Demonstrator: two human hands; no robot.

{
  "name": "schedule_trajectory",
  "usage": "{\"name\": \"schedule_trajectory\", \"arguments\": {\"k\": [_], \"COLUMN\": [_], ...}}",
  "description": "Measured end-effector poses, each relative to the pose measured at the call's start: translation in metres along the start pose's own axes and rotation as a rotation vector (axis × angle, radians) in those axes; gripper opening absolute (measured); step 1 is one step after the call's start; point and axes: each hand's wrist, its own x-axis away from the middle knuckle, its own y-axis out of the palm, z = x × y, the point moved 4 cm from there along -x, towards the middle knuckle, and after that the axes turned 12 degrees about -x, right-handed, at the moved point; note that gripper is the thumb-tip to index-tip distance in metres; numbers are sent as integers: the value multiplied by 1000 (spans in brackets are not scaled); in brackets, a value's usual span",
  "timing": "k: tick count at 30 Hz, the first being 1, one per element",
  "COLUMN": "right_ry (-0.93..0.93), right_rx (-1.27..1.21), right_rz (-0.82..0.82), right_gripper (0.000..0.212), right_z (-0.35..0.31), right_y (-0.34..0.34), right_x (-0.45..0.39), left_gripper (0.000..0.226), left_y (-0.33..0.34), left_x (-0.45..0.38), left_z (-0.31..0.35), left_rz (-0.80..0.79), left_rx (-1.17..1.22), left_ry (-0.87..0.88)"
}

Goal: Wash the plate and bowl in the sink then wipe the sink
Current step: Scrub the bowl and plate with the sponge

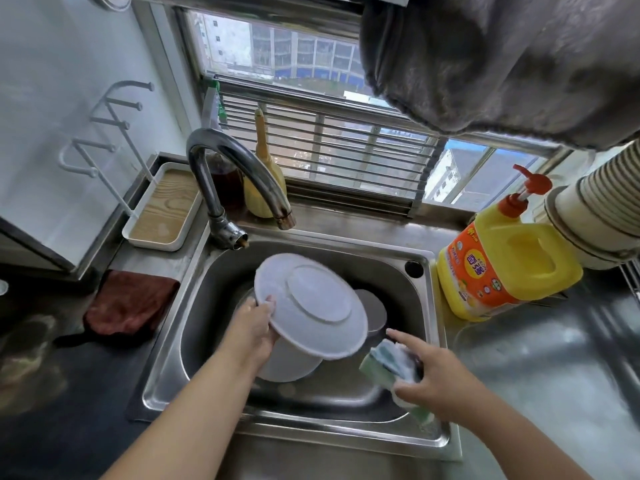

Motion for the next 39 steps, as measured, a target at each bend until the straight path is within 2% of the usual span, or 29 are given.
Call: {"name": "schedule_trajectory", "arguments": {"k": [2, 5, 8, 11, 13, 16, 17, 20, 22, 24, 26, 27, 30, 32, 33, 35, 37, 39], "right_ry": [-82, -315, -412, -457, -405, -174, -187, -586, -681, -422, -157, -171, -458, -557, -532, -367, -102, 23], "right_rx": [-2, 4, 136, 270, 209, 23, 44, 215, 333, 177, -4, -3, 169, 235, 201, 63, -148, -364], "right_rz": [99, 242, 259, 321, 434, 583, 613, 591, 593, 636, 564, 549, 444, 484, 539, 613, 579, 550], "right_gripper": [76, 66, 64, 63, 61, 60, 59, 56, 54, 55, 55, 56, 59, 57, 55, 55, 56, 56], "right_z": [-15, -54, -90, -102, -92, -73, -76, -98, -95, -82, -63, -68, -102, -109, -109, -91, -54, -24], "right_y": [-6, 4, 39, 60, 45, 18, 22, 65, 61, 20, 0, 6, 58, 66, 52, 17, -9, -14], "right_x": [-7, -30, -55, -72, -90, -108, -105, -84, -90, -106, -113, -107, -79, -75, -80, -100, -121, -123], "left_gripper": [17, 21, 21, 21, 19, 16, 16, 18, 19, 17, 17, 17, 19, 24, 25, 23, 22, 22], "left_y": [-7, -2, 11, 16, 15, 15, 15, 18, 19, 17, 17, 19, 23, 24, 24, 20, 17, 14], "left_x": [1, 9, 21, 30, 32, 35, 35, 37, 38, 41, 44, 45, 47, 49, 50, 51, 51, 47], "left_z": [8, 11, 5, 3, 4, 7, 7, 12, 14, 15, 16, 17, 23, 27, 29, 29, 27, 23], "left_rz": [-27, -100, -172, -172, -158, -142, -147, -162, -164, -138, -127, -133, -150, -157, -154, -128, -130, -168], "left_rx": [-256, -457, -458, -315, -264, -298, -297, -235, -229, -268, -302, -310, -288, -263, -256, -244, -188, -100], "left_ry": [107, 235, 287, 302, 301, 325, 334, 331, 335, 348, 371, 378, 402, 409, 412, 413, 391, 363]}}
